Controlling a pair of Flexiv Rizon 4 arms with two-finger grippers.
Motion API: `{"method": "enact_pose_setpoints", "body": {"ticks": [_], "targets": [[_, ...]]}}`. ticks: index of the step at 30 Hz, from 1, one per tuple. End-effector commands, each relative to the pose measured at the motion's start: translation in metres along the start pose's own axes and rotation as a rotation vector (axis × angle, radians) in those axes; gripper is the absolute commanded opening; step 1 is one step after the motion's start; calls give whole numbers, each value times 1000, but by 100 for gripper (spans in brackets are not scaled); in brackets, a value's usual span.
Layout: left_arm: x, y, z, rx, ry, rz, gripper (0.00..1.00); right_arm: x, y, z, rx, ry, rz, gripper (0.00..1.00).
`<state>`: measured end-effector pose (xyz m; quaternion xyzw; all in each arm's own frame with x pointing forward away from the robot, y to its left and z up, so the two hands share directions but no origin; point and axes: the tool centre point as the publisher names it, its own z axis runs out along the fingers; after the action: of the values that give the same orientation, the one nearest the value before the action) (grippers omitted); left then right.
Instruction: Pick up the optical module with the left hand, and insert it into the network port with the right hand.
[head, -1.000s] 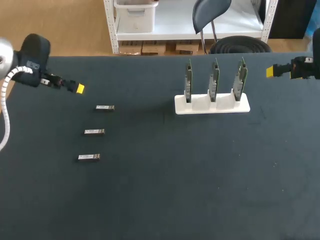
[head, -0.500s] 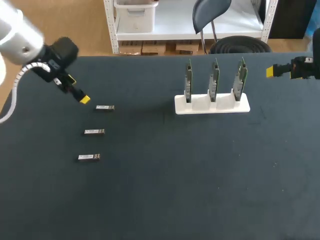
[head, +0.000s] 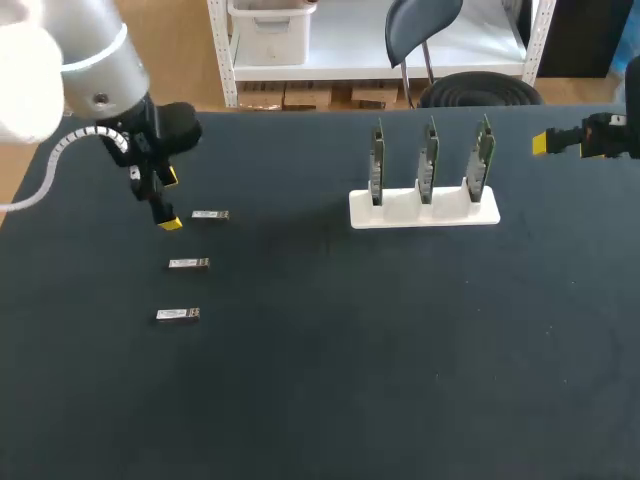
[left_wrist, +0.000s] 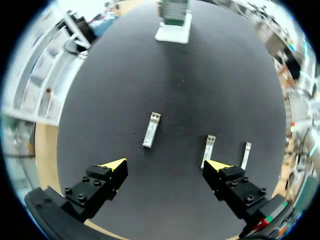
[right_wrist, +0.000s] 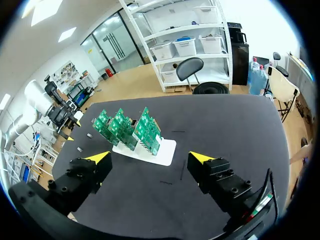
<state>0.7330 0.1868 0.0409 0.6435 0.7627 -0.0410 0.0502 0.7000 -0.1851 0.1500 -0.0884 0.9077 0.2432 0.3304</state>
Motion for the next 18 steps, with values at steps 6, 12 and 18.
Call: {"method": "enact_pose_setpoints", "body": {"ticks": [6,12,18], "targets": [[-11,19,22,-35,68,-5,100,0,0,0,0,0,0,100],[-11,26,38,-41,77,-38,100,0,0,0,0,0,0,100],[-15,29,45,-33,76,-6,100,0,0,0,0,0,0,100]]}}
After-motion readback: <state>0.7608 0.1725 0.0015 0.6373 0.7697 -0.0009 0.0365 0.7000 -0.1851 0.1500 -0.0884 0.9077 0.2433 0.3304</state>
